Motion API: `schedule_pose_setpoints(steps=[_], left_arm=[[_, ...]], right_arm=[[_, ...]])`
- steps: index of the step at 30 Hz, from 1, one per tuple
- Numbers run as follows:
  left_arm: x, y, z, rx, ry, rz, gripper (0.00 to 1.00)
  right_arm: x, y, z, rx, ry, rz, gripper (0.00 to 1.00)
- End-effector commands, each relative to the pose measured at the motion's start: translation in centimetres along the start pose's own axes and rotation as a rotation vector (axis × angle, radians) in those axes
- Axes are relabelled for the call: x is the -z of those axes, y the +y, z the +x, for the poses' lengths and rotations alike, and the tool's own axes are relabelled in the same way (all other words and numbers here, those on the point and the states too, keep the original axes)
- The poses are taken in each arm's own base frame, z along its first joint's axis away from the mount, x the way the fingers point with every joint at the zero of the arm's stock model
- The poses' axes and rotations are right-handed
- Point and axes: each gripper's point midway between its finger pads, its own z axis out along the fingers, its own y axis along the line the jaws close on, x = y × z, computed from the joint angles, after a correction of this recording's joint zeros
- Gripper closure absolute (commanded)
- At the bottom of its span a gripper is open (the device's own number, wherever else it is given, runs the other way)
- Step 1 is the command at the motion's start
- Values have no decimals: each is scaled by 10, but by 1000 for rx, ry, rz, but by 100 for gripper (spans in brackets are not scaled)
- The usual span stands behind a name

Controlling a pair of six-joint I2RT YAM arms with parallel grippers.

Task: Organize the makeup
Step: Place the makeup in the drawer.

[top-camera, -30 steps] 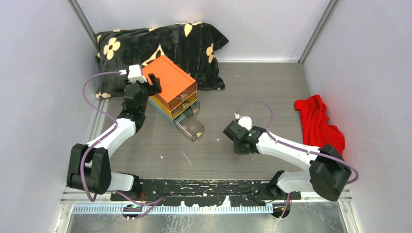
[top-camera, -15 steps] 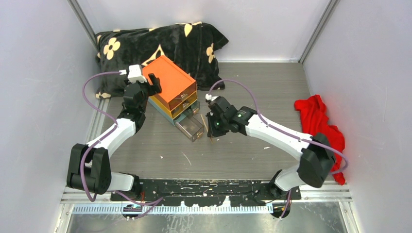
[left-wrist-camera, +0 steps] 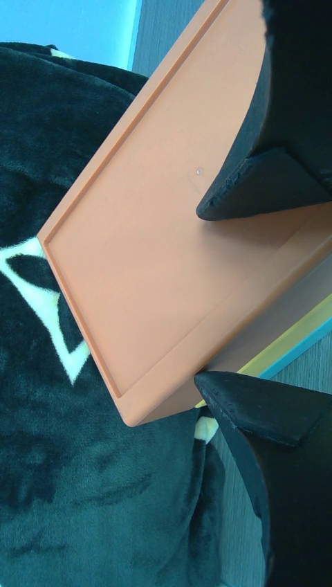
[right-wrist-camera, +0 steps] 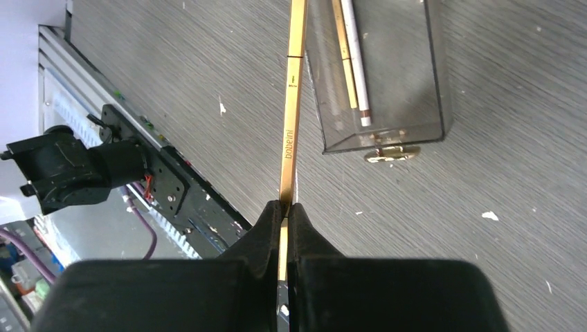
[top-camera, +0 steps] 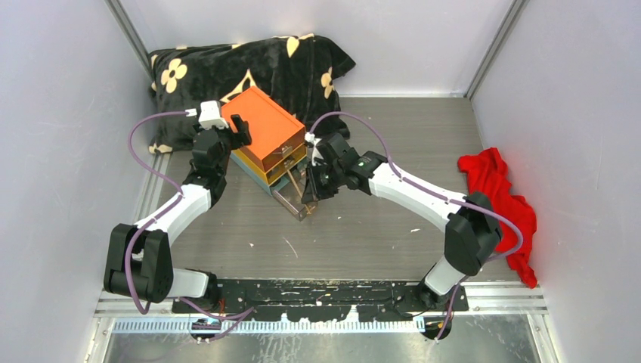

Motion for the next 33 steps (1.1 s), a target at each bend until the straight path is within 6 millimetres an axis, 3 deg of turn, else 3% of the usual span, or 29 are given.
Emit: schedule_pose_setpoints(steps=[1, 13, 28, 33], left_arm=[[35, -2, 124, -116, 416, 87, 23], [35, -2, 124, -115, 416, 86, 23], [35, -2, 124, -116, 417, 86, 23], [35, -2, 124, -116, 417, 87, 23]], right_arm=[[-6, 20, -9, 8, 10, -110, 99], [-29, 10, 2, -66, 93, -147, 99], [-51, -21, 8, -103, 146, -97, 99], [-49, -20, -2, -70, 113, -101, 89]])
